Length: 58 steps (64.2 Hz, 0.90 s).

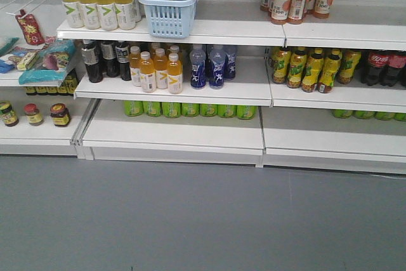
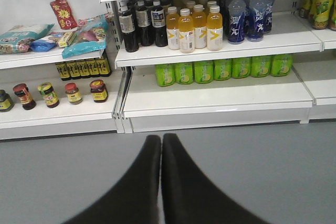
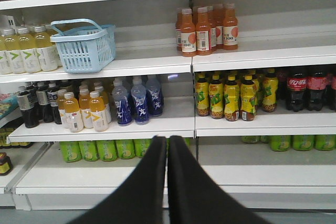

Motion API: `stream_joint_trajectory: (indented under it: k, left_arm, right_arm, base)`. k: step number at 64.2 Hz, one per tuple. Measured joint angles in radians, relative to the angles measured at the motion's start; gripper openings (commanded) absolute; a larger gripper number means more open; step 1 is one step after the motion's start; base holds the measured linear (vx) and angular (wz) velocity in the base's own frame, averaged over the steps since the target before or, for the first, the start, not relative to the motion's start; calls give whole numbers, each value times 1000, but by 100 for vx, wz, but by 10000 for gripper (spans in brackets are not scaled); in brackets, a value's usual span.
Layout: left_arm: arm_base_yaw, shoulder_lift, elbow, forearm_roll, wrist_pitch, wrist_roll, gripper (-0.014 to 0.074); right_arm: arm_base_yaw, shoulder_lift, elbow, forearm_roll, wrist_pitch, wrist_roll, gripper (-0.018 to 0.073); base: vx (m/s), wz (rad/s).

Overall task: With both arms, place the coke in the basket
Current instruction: 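Drive the base toward the shelf holding the light-blue basket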

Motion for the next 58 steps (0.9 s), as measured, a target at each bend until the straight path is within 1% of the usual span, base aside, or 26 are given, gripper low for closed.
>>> stream_joint_trajectory:
  k: [58]
  left_arm:
    - [0, 0, 0, 0, 0, 0, -6]
  right_arm:
    - [0, 0, 0, 0, 0, 0, -6]
  base:
    - [23, -4]
